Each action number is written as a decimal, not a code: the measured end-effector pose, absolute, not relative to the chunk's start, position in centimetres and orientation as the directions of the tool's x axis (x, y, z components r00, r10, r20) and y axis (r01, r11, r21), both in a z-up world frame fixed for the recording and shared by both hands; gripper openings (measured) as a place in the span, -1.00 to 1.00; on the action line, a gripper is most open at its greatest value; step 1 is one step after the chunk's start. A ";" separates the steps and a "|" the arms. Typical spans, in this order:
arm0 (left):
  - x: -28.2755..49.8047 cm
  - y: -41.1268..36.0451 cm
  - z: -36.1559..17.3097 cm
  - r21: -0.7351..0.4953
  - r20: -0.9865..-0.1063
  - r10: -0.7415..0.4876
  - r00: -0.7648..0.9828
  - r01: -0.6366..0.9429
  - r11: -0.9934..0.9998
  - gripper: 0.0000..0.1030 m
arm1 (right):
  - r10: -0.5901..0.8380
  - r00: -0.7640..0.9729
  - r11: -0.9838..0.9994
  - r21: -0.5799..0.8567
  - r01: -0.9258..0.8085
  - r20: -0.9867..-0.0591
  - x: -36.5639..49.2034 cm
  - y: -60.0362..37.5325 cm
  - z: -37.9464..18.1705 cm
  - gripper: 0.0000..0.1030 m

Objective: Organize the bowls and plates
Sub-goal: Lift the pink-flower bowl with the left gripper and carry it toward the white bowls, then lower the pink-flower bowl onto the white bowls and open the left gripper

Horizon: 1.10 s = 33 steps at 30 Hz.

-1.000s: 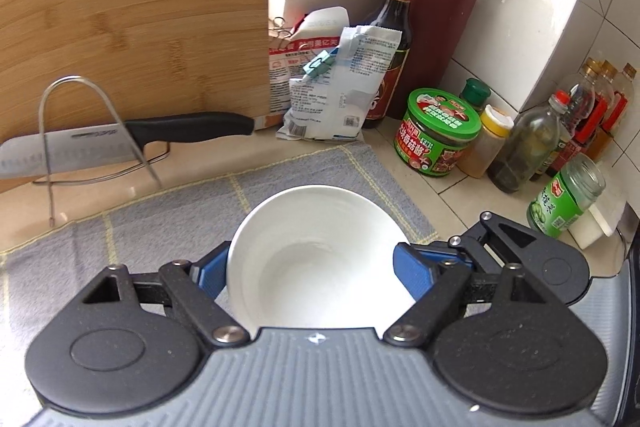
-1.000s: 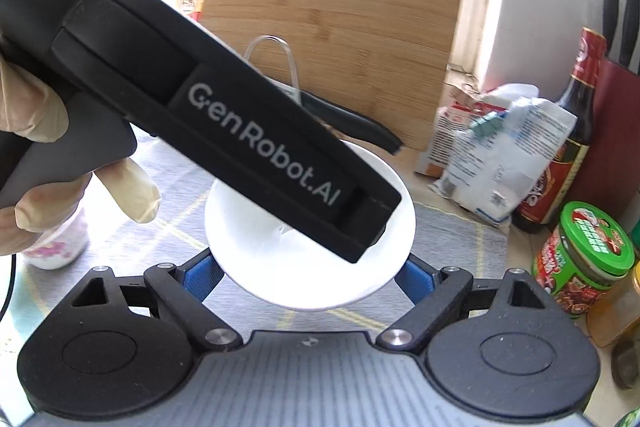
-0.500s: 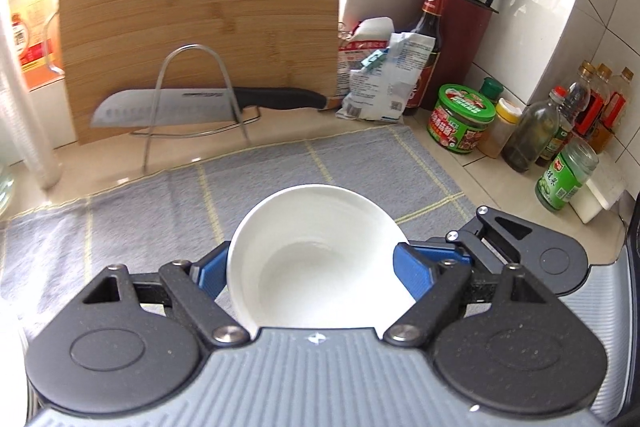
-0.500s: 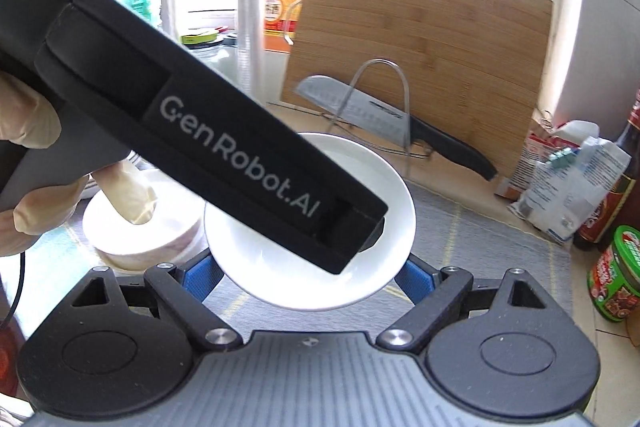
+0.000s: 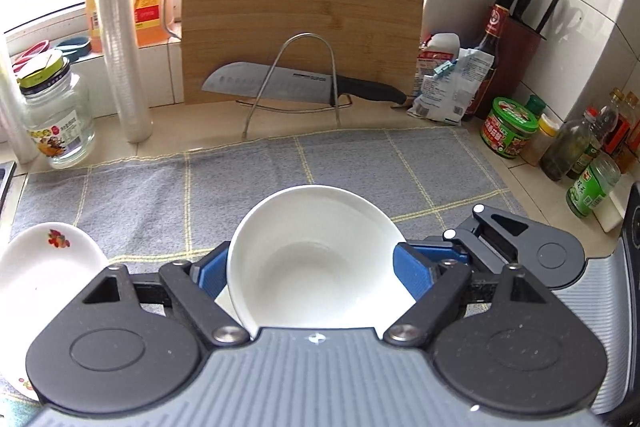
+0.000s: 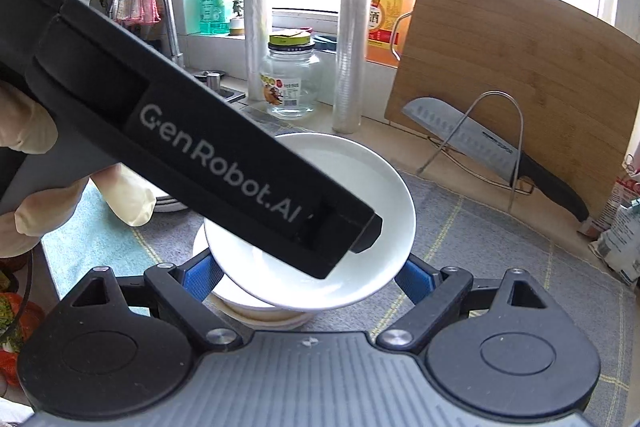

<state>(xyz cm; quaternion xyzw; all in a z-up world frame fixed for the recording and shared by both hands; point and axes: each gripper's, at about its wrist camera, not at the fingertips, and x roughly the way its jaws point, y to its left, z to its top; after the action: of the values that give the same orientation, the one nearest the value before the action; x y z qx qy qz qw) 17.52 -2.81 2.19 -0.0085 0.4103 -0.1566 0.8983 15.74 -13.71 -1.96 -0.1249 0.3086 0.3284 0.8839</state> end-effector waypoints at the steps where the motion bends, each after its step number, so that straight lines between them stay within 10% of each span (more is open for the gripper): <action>1: 17.5 -2.3 2.1 -0.147 -0.735 -0.284 0.615 0.265 0.953 0.63 | 0.508 0.587 0.747 -0.016 -0.664 -0.630 15.8 -13.3 -2.0 0.81; 33: 18.3 0.7 -1.4 -0.217 -0.760 -0.299 0.577 0.208 0.954 0.63 | 0.505 0.508 0.715 0.009 -0.699 -0.698 17.3 -10.2 -4.2 0.81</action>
<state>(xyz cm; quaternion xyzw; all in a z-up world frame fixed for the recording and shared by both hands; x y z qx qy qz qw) 18.32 0.71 -1.41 -0.0522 0.4373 -0.1428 0.8864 17.35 -10.20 -4.22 -0.1383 0.3503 0.3513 0.8572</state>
